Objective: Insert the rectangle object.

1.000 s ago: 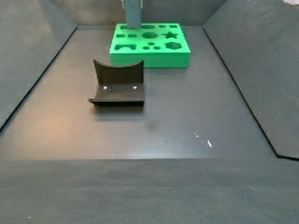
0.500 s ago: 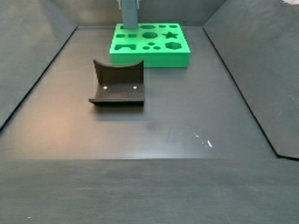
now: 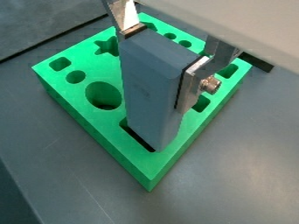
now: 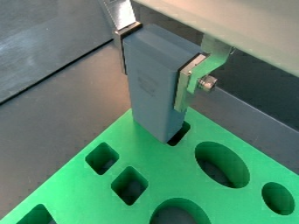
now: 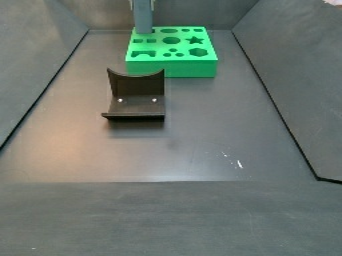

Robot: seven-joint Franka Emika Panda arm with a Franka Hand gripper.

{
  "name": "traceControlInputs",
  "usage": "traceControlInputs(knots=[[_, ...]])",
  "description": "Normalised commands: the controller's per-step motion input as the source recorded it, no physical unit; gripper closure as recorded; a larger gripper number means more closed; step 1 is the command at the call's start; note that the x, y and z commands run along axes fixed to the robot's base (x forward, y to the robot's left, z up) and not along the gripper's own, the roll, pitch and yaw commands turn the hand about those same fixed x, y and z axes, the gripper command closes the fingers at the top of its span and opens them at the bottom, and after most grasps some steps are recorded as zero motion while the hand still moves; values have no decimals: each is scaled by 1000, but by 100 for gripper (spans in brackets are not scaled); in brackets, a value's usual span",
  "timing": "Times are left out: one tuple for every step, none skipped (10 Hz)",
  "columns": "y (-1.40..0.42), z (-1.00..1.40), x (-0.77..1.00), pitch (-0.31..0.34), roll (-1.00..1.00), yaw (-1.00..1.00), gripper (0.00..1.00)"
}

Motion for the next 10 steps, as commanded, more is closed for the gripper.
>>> traceControlInputs(knots=[[-137,-643,-191,-257,60,166,100],[-129,-511,-423,-226,43,251,100],[-3,-349,-463,-183,0,183,100],[-9,-389,-300,-166,0,203,100],[0,-497,0,-73,0,63,100],[0,-549,197,0,33,-49,100],[0,-517,257,0,16,-169,100],[0,-249,126,0,-20,-120,100],[-43,0,0,0,54,0,100],[-20,0,0,0,30,0,100]])
